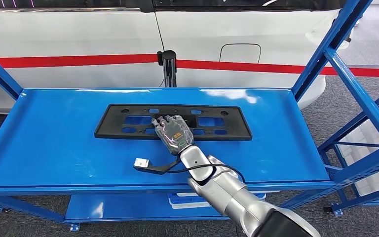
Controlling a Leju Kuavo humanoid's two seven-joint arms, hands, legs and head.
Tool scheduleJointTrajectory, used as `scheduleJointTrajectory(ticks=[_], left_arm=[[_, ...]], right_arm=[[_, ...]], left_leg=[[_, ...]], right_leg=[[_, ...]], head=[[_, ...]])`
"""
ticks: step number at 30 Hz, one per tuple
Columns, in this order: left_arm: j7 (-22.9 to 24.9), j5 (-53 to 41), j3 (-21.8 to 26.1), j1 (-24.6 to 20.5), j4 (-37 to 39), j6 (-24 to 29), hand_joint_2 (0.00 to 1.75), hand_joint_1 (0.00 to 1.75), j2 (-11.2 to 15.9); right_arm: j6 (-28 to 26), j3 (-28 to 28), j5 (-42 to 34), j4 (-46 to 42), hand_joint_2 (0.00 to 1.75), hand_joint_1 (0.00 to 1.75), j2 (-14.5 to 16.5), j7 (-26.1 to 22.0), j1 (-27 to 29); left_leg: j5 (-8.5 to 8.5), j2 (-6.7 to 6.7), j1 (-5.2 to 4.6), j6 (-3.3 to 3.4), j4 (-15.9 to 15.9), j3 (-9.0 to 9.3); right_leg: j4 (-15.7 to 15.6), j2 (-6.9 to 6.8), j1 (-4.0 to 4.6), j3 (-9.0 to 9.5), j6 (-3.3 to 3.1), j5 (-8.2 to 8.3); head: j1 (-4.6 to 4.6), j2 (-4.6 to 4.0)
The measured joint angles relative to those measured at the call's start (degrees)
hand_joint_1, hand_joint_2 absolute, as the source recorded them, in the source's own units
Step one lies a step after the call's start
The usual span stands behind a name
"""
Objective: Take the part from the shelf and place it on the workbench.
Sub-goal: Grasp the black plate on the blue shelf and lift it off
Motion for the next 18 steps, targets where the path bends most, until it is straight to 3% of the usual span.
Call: scheduleJointTrajectory(ticks=[3,7,9,11,18], left_arm=[[-5.3,1.8,2.0,0.0,-0.2,-3.0,0.0,0.0,-0.1],[-13.2,4.9,4.9,-0.1,-0.3,-17.9,0.0,0.0,-0.4],[-16.2,4.2,5.4,-0.2,-0.3,-23.5,0.87,0.0,-0.6],[-17.3,3.3,5.4,-0.4,-0.3,-25.8,1.75,0.0,-0.8],[-15.7,1.9,5.4,-1.8,-0.3,-26.9,1.75,0.0,-1.6]], right_arm=[[-2.4,0.0,0.2,-5.4,1.75,1.75,-1.4,0.5,0.5],[-6.9,0.3,0.2,-15.4,1.75,1.75,-4.2,0.8,0.6],[-9.0,-0.1,0.2,-20.4,1.75,1.75,-5.5,0.0,0.8],[-11.2,-1.3,0.2,-24.7,1.75,1.75,-6.3,-2.2,1.3],[-12.4,-7.5,-3.6,-36.6,1.75,1.75,-6.7,-8.8,2.3]], left_leg=[[0.0,0.0,0.0,0.0,0.0,-0.02],[0.0,-0.01,-0.01,0.0,0.0,-0.04],[0.0,-0.03,-0.01,0.0,0.0,-0.05],[-0.01,-0.01,-0.03,0.0,0.0,-0.05],[-0.01,-0.02,-0.02,0.01,0.0,-0.05]], right_leg=[[0.0,0.0,0.0,-0.03,0.0,0.0],[0.0,0.0,0.0,-0.04,0.0,0.0],[0.0,-0.01,0.0,-0.03,0.0,0.0],[0.0,0.01,0.0,-0.04,0.01,0.01],[0.0,0.0,-0.01,-0.03,0.02,0.01]], head=[[0.0,0.0],[0.01,0.0],[0.01,0.0],[0.01,0.0],[0.0,0.0]])
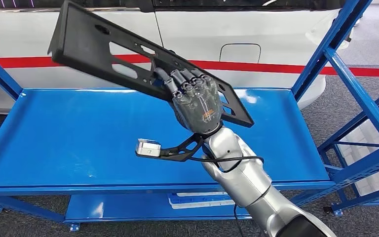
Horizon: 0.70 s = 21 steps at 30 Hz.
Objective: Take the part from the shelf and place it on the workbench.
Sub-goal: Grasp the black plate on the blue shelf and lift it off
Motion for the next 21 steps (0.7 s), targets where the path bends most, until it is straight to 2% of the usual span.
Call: scheduleJointTrajectory(ticks=[7,16,17,19,20,21], left_arm=[[-0.5,-0.4,0.2,-0.5,0.0,2.6,1.75,0.0,-0.9],[3.7,-0.5,1.5,-0.9,-0.3,6.0,1.75,0.0,-2.1],[3.9,0.0,1.8,-0.9,-0.4,6.1,1.75,0.0,-2.2],[4.6,0.5,2.5,-0.8,-0.5,6.3,1.75,0.0,-2.5],[5.0,0.7,2.8,-0.8,-0.5,6.4,1.75,0.0,-2.6],[5.2,0.8,3.0,-0.8,-0.5,6.4,1.75,0.0,-2.8]], right_arm=[[0.0,-4.1,-4.7,-6.9,1.75,1.75,1.1,-6.4,0.3],[2.0,-4.5,-12.6,-7.7,1.75,1.75,3.0,-5.5,-1.3],[2.3,-4.5,-14.1,-7.4,1.75,1.75,3.2,-5.5,-1.4],[2.9,-4.6,-16.7,-6.6,1.75,1.75,3.7,-5.7,-1.8],[3.1,-4.6,-17.6,-6.3,1.75,1.75,3.9,-5.8,-2.1],[3.3,-4.7,-18.4,-5.9,1.75,1.75,4.2,-6.1,-2.5]], left_leg=[[0.0,0.01,0.0,0.0,0.0,0.0],[0.0,0.0,0.0,0.0,0.0,-0.03],[-0.07,0.01,-0.09,0.14,0.1,-0.09],[0.26,0.07,0.06,0.85,-0.4,0.18],[0.61,0.15,0.19,1.22,-0.9,0.49],[1.1,0.26,0.44,1.55,-1.6,0.85]], right_leg=[[0.0,0.01,0.0,0.0,0.0,0.0],[0.0,0.0,0.02,0.03,0.0,0.0],[-0.2,-0.01,-0.15,0.11,0.12,0.08],[-0.5,-0.03,-0.52,0.3,0.58,0.3],[-0.4,-0.16,-0.7,0.26,0.77,0.15],[0.8,-0.28,-0.68,-0.23,0.68,-0.62]], head=[[0.0,0.0],[0.0,0.0],[-0.01,0.0],[-0.04,0.0],[-0.05,-0.01],[-0.01,-0.01]])
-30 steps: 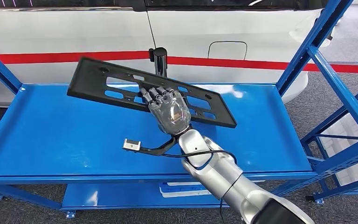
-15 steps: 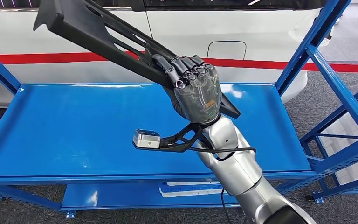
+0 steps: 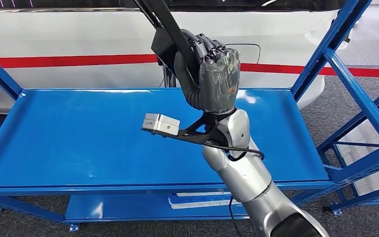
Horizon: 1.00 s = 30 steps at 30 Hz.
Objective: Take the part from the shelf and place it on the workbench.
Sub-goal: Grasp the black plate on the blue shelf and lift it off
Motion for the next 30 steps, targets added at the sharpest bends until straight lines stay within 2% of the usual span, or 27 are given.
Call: scheduleJointTrajectory(ticks=[1,3,4,5,6,8,9,10,12,14,15,17,19,20,21,22,24,25,26,28,30], left_arm=[[0.2,0.1,0.3,0.0,0.0,-0.1,1.75,0.0,-0.2],[0.3,0.5,0.8,0.1,0.0,-0.4,1.75,0.0,-0.4],[0.3,0.6,1.1,0.2,0.0,-0.6,1.75,0.0,-0.5],[0.3,0.7,1.3,0.4,0.0,-0.8,1.75,0.0,-0.6],[0.3,0.8,1.5,0.5,0.0,-0.9,1.75,0.0,-0.7],[0.3,0.9,1.9,0.7,0.0,-1.0,1.75,0.0,-0.9],[0.3,0.9,2.1,0.7,-0.1,-1.0,1.75,0.0,-0.9],[0.3,0.9,2.2,0.8,-0.1,-1.1,1.75,0.0,-0.9],[0.3,0.9,2.5,0.9,-0.3,-1.2,1.75,0.0,-0.9],[0.3,0.9,2.6,1.0,-0.4,-1.3,1.75,0.0,-1.0],[0.3,0.9,2.7,1.0,-0.4,-1.4,1.75,0.0,-1.0],[0.3,1.0,2.9,1.0,-0.4,-1.6,1.75,0.0,-1.0],[0.3,1.0,3.0,1.0,-0.4,-1.7,1.75,0.0,-1.0],[0.3,1.0,3.1,1.0,-0.4,-1.7,1.75,0.0,-1.0],[0.3,1.0,3.1,1.0,-0.4,-1.7,1.75,0.0,-1.0],[0.3,1.0,3.1,1.0,-0.4,-1.7,1.75,0.0,-1.0],[0.3,0.9,3.2,1.0,-0.6,-1.7,1.75,0.0,-0.8],[0.3,0.9,3.2,1.0,-0.7,-1.7,1.75,0.0,-0.8],[0.3,0.9,3.2,0.9,-0.9,-1.7,1.75,0.0,-0.7],[0.2,0.7,3.3,0.9,-1.0,-1.8,1.75,0.0,-0.9],[0.2,0.6,3.3,0.9,-1.0,-1.8,1.75,0.0,-0.9]], right_arm=[[0.2,0.0,-0.7,0.4,1.75,1.75,0.2,-0.2,-0.4],[0.6,0.0,-2.1,1.3,1.75,1.75,0.4,-0.6,-0.8],[0.9,0.0,-2.8,1.8,1.75,1.75,0.5,-0.8,-0.9],[1.1,0.0,-3.4,2.2,1.75,1.75,0.5,-0.9,-0.9],[1.3,0.0,-4.1,2.6,1.75,1.75,0.6,-1.1,-0.9],[1.5,0.1,-5.3,3.2,1.75,1.75,0.7,-1.4,-1.2],[1.5,0.1,-5.8,3.4,1.75,1.75,0.8,-1.5,-1.4],[1.6,0.1,-6.2,3.6,1.75,1.75,0.9,-1.6,-1.6],[1.7,0.1,-6.9,4.0,1.75,1.75,1.0,-1.7,-1.8],[1.8,0.2,-7.5,4.4,1.75,1.75,1.1,-1.7,-1.9],[1.8,0.2,-7.6,4.5,1.75,1.75,1.1,-1.7,-1.9],[1.8,0.2,-7.8,4.5,1.75,1.75,1.2,-1.7,-2.0],[1.8,0.2,-8.0,4.6,1.75,1.75,1.2,-1.7,-2.0],[1.8,0.2,-8.1,4.6,1.75,1.75,1.2,-1.7,-2.0],[1.8,0.2,-8.1,4.6,1.75,1.75,1.2,-1.7,-2.0],[1.8,0.2,-8.1,4.7,1.75,1.75,1.2,-1.7,-2.0],[1.8,0.1,-8.1,4.7,1.75,1.75,1.2,-1.7,-2.0],[1.9,0.1,-8.2,4.7,1.75,1.75,1.2,-1.7,-2.1],[1.9,0.1,-8.4,4.6,1.75,1.75,1.1,-1.6,-2.1],[2.3,0.1,-8.8,4.5,1.75,1.75,1.0,-1.4,-2.1],[2.7,-0.1,-9.2,4.2,1.75,1.75,0.9,-1.3,-2.1]], left_leg=[[0.36,0.12,0.21,0.15,-0.5,0.25],[0.59,0.2,0.22,0.25,-0.8,0.21],[0.65,0.19,0.24,0.16,-0.7,0.12],[0.72,0.18,0.32,0.01,-0.7,0.05],[0.78,0.16,0.47,-0.22,-0.6,-0.03],[0.68,0.08,0.87,-1.11,-0.1,-0.33],[0.49,0.01,0.97,-1.77,0.5,-0.68],[0.37,-0.08,0.99,-2.37,1.0,-1.05],[0.53,-0.21,1.03,-3.2,1.4,-1.56],[0.47,-0.14,1.37,-3.58,1.6,-1.87],[-0.56,-0.02,1.47,-3.65,2.7,-2.37],[-4.82,0.22,1.35,-3.57,8.5,-4.7],[-9.2,0.24,0.94,-3.19,16.7,-7.7],[-10.1,0.24,0.69,-2.8,18.8,-8.21],[-10.0,0.22,0.34,-2.21,18.8,-7.58],[-8.98,0.19,-0.1,-1.39,16.3,-5.62],[-6.86,0.24,-1.28,0.85,8.4,-0.22],[-6.14,0.33,-1.85,1.8,5.4,1.67],[-5.82,0.4,-2.36,2.48,3.7,2.61],[-4.92,0.45,-2.93,2.95,2.8,2.62],[-3.33,0.71,-2.6,2.7,1.4,2.67]], right_leg=[[2.5,-0.13,0.11,-1.11,-0.29,-1.45],[10.5,-0.22,-0.14,-4.5,-0.75,-5.1],[14.1,-0.22,-0.3,-6.0,-0.63,-6.39],[15.8,-0.23,-0.5,-6.57,-0.25,-6.84],[15.2,-0.26,-0.78,-6.04,0.36,-6.42],[7.8,-0.46,-1.57,-2.02,1.9,-3.93],[4.2,-0.34,-1.75,-0.06,2.3,-2.85],[1.9,-0.19,-1.83,1.14,2.26,-2.2],[1.4,0.29,-1.56,1.27,1.34,-1.84],[1.8,0.3,-1.48,0.65,0.38,-1.48],[1.9,0.27,-1.42,0.38,-0.1,-1.25],[1.9,0.18,-1.11,-0.21,-1.04,-0.7],[2.0,0.07,-0.36,-0.99,-1.82,-0.19],[2.0,0.03,0.07,-1.38,-2.21,0.08],[2.0,0.02,0.5,-1.73,-2.57,0.35],[2.0,0.05,0.92,-1.99,-2.83,0.62],[1.9,0.1,1.41,-2.27,-3.01,1.14],[1.9,0.04,1.4,-2.32,-2.89,1.36],[1.9,-0.08,1.23,-2.33,-2.64,1.58],[1.5,-0.33,0.97,-2.33,-1.87,2.2],[1.9,-0.4,1.1,-2.84,-1.44,1.88]], head=[[0.06,0.0],[0.15,0.01],[0.15,0.01],[0.15,0.01],[0.15,0.01],[0.17,0.01],[0.21,0.01],[0.2,0.01],[0.11,0.01],[-0.02,0.01],[-0.03,0.01],[-0.12,0.01],[-0.16,0.01],[-0.15,0.01],[-0.16,0.01],[-0.16,0.01],[-0.03,0.01],[0.09,0.01],[0.08,0.01],[-0.07,0.01],[-0.19,0.01]])
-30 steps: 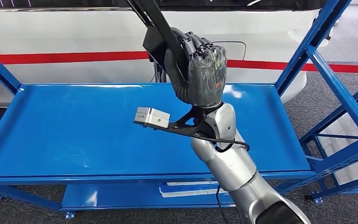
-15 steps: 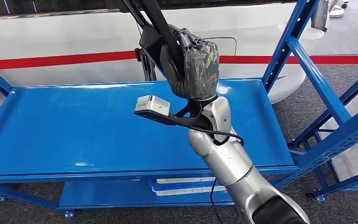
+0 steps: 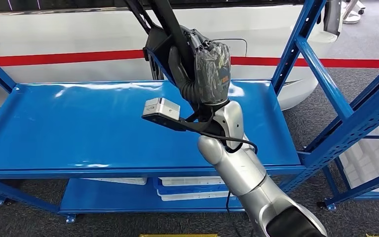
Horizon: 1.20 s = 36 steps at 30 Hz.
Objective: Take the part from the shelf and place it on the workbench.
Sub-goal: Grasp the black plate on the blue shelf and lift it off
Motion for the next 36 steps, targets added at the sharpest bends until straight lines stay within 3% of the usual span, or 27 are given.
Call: scheduleJointTrajectory(ticks=[2,4,6,7,9,10,12,14,15,16,18,20,21,22,24,26,27,29,31,32,34,35,36], left_arm=[[0.0,-0.1,0.0,0.0,0.0,0.0,1.75,0.0,-0.1],[0.0,-0.1,0.0,0.0,0.0,-0.1,1.75,0.0,-0.2],[0.1,-0.1,0.1,0.0,0.0,-0.1,1.75,0.0,-0.2],[0.1,-0.2,0.2,0.0,0.0,-0.1,1.75,0.0,-0.2],[0.1,-0.2,0.4,0.0,0.0,-0.1,1.75,0.0,-0.2],[0.1,-0.2,0.5,0.0,0.0,-0.1,1.75,0.0,-0.2],[0.2,-0.2,0.7,0.1,0.0,-0.1,1.75,0.0,-0.1],[0.2,-0.1,1.0,0.2,0.0,-0.4,1.75,0.0,0.1],[0.2,-0.1,1.2,0.2,0.0,-0.7,1.75,0.0,0.3],[0.2,-0.1,1.3,0.3,0.1,-0.9,1.75,0.0,0.4],[0.1,-0.4,1.5,0.3,0.1,-1.4,1.75,0.0,0.7],[0.2,-0.8,1.6,0.3,0.1,-1.8,1.75,0.0,0.9],[0.2,-0.9,1.6,0.3,0.1,-2.0,1.75,0.0,0.9],[0.2,-1.1,1.6,0.3,0.1,-2.0,1.75,0.0,1.0],[0.2,-1.3,1.6,0.2,0.1,-2.1,1.75,0.0,1.0],[0.2,-1.3,1.6,0.1,0.1,-2.1,1.75,0.0,1.1],[0.2,-1.4,1.6,0.1,0.1,-2.1,1.75,0.0,1.2],[0.2,-1.4,1.7,0.1,0.1,-2.1,1.75,0.0,1.2],[0.2,-1.4,1.7,0.0,0.1,-2.1,1.75,0.0,1.2],[0.2,-1.4,1.7,0.0,0.1,-2.1,1.75,0.0,1.2],[0.2,-1.4,1.7,0.0,0.1,-2.1,1.75,0.0,1.2],[0.2,-1.4,1.7,0.0,0.1,-2.1,1.75,0.0,1.2],[0.2,-1.4,1.7,0.0,0.1,-2.1,1.75,0.0,1.2]], right_arm=[[0.2,-0.1,-0.2,-0.3,1.75,1.75,-0.3,0.0,0.0],[0.4,-0.2,-0.4,-0.3,1.75,1.75,-0.7,0.0,0.3],[0.5,-0.2,-0.7,-0.3,1.75,1.75,-1.0,0.0,0.9],[0.6,-0.2,-0.9,-0.3,1.75,1.75,-1.1,-0.1,1.1],[0.7,-0.2,-1.5,-0.3,1.75,1.75,-1.1,-0.3,1.2],[0.9,-0.1,-1.9,-0.3,1.75,1.75,-1.1,-0.5,1.2],[1.3,-0.1,-2.9,-0.4,1.75,1.75,-1.1,-0.9,1.2],[2.0,0.0,-4.1,-0.4,1.75,1.75,-1.1,-1.1,1.2],[2.4,0.0,-4.7,-0.4,1.75,1.75,-1.1,-1.2,1.2],[2.6,-0.1,-5.2,-0.5,1.75,1.75,-1.1,-1.2,1.2],[2.8,-0.1,-5.7,-0.9,1.75,1.75,-1.2,-1.2,1.3],[2.9,-0.3,-5.9,-1.3,1.75,1.75,-1.3,-1.2,1.7],[3.0,-0.4,-5.9,-1.5,1.75,1.75,-1.4,-1.2,2.1],[3.2,-0.6,-5.9,-1.8,1.75,1.75,-1.6,-1.2,2.4],[3.3,-1.0,-5.8,-2.2,1.75,1.75,-1.7,-1.2,2.9],[3.4,-1.4,-5.7,-2.7,1.75,1.75,-1.7,-1.2,3.0],[3.4,-1.5,-5.7,-2.9,1.75,1.75,-1.8,-1.2,3.0],[3.4,-1.6,-5.6,-3.1,1.75,1.75,-1.8,-1.2,3.1],[3.4,-1.7,-5.5,-3.1,1.75,1.75,-1.9,-1.2,3.3],[3.4,-1.8,-5.5,-3.1,1.75,1.75,-1.9,-1.2,3.3],[3.3,-2.0,-5.5,-3.2,1.75,1.75,-2.0,-1.2,3.6],[3.4,-2.1,-5.5,-3.2,1.75,1.75,-2.1,-1.2,3.8],[3.4,-2.2,-5.5,-3.2,1.75,1.75,-2.1,-1.2,4.0]], left_leg=[[1.66,0.29,0.54,-0.46,-1.2,-0.54],[2.73,0.37,0.66,-0.77,-1.3,-1.86],[3.66,0.43,0.9,-1.29,-1.2,-3.23],[4.08,0.44,1.11,-1.61,-1.0,-3.92],[4.7,0.44,1.48,-2.34,-0.3,-5.26],[4.96,0.42,1.56,-2.75,0.1,-5.87],[5.45,0.31,1.44,-3.44,0.8,-6.64],[5.94,0.19,1.6,-4.02,1.1,-6.98],[5.39,0.11,1.82,-4.29,1.5,-7.3],[3.95,0.06,2.0,-4.58,2.6,-7.81],[-1.5,-0.03,2.19,-5.08,8.3,-9.7],[-5.54,-0.05,2.19,-5.32,15.6,-11.35],[-5.72,-0.05,2.19,-5.29,17.3,-11.18],[-4.88,-0.05,2.19,-5.14,17.1,-10.01],[-2.47,-0.24,2.15,-4.55,10.7,-4.79],[-2.11,-0.63,1.85,-3.97,3.4,0.24],[-2.44,-0.79,1.61,-3.74,1.5,1.37],[-2.01,-0.76,1.22,-3.18,0.7,1.38],[-0.68,-0.4,1.28,-2.31,-0.1,0.86],[0.09,-0.21,1.36,-1.88,-0.4,0.38],[1.32,-0.03,1.28,-1.33,-0.6,-1.02],[1.9,0.03,1.2,-1.26,-0.5,-1.84],[2.51,0.05,1.13,-1.26,-0.5,-2.66]], right_leg=[[4.1,0.0,0.01,-1.73,-0.25,-3.32],[11.4,-0.01,-0.39,-3.94,-0.19,-7.65],[15.2,-0.04,-0.94,-3.97,0.86,-9.04],[13.8,-0.08,-1.25,-2.35,1.69,-8.37],[6.1,-0.23,-1.86,3.21,3.16,-6.75],[2.5,-0.19,-1.82,5.7,3.33,-6.4],[-0.8,-0.02,-1.62,7.51,2.8,-6.72],[-0.7,0.08,-1.66,6.85,1.82,-6.28],[-0.6,0.06,-1.77,6.62,1.18,-5.92],[-0.6,0.01,-1.85,6.25,0.46,-5.49],[-0.7,-0.05,-1.76,5.26,-0.69,-4.47],[-0.6,-0.07,-1.52,4.0,-1.04,-3.49],[-0.6,-0.07,-1.42,3.43,-1.0,-3.05],[-0.5,-0.06,-1.34,2.92,-0.92,-2.66],[-0.5,0.0,-1.26,2.18,-0.59,-1.94],[-0.6,0.02,-1.13,1.78,0.03,-1.23],[-0.6,0.0,-1.15,1.69,0.45,-0.89],[-0.9,-0.04,-1.19,1.53,1.38,-0.18],[0.1,-0.07,-1.09,0.69,1.69,-1.2],[1.9,-0.08,-1.0,-0.2,1.46,-2.87],[8.7,-0.1,-0.98,-2.63,0.89,-7.57],[12.4,-0.1,-1.0,-3.52,0.97,-9.13],[14.8,-0.1,-1.0,-3.76,1.33,-9.66]], head=[[0.03,0.0],[0.06,0.0],[0.07,0.0],[0.08,0.0],[0.08,0.0],[0.07,0.0],[0.08,0.0],[0.08,0.0],[0.02,0.0],[0.01,0.0],[-0.08,0.0],[-0.13,0.0],[-0.12,0.0],[-0.14,0.0],[-0.14,0.0],[-0.09,0.0],[-0.08,0.0],[-0.06,0.0],[0.0,0.0],[0.02,0.0],[0.07,0.0],[0.06,0.0],[0.06,0.0]])
